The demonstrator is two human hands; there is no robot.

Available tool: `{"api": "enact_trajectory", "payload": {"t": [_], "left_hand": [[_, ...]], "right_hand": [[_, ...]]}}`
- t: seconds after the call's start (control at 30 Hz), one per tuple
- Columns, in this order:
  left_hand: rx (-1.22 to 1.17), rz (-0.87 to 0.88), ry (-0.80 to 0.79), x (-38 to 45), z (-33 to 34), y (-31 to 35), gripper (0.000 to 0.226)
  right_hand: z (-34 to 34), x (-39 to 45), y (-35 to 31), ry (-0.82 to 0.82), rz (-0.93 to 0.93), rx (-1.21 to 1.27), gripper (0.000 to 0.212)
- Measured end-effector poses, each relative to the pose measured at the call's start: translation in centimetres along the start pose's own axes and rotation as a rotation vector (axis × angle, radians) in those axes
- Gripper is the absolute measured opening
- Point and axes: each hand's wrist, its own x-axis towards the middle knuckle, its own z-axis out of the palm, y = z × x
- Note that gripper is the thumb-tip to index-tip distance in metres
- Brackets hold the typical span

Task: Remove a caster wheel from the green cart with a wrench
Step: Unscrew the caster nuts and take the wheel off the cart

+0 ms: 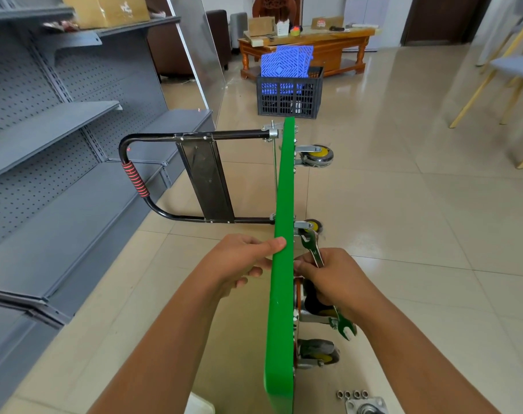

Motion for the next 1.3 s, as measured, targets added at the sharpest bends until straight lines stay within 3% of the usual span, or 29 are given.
{"api": "enact_trajectory", "payload": {"t": [0.2,0.43,0.67,0.9,1.03,1.13,1.2,1.3], "left_hand": [[0.003,0.025,0.024,0.2,0.1,-0.4,0.049],[-0.03,0.044,0.028,0.3,0.2,-0.7,0.05],[-0.026,0.034,0.037,-0.4,0.4,-0.6,0.05],[-0.106,-0.016,-0.118,-2.2,-4.2,-0.6,0.039],[-0.156,0.013,-0.113,-3.2,-8.6,-1.5,0.038],[-0.164,0.019,-0.095,-3.7,-11.9,-3.6,0.039],[-0.142,0.009,-0.068,-3.7,-13.6,-5.8,0.037],[-0.002,0.018,-0.046,-2.9,-14.9,-10.6,0.028]], "right_hand": [[-0.3,-0.5,-0.2,0.029,-0.058,0.052,0.005],[0.5,-0.1,0.0,0.041,-0.061,-0.082,0.022],[0.2,-0.7,-0.6,0.002,0.009,-0.001,0.026],[0.3,-1.1,-5.4,0.19,-0.149,-0.192,0.017],[2.3,-0.2,-8.5,0.186,-0.162,-0.645,0.019],[5.1,-0.5,-10.5,0.248,-0.235,-0.81,0.029],[7.8,-1.5,-11.9,0.212,-0.294,-0.821,0.028],[13.1,-2.7,-12.1,-0.007,-0.37,-0.803,0.032]]}}
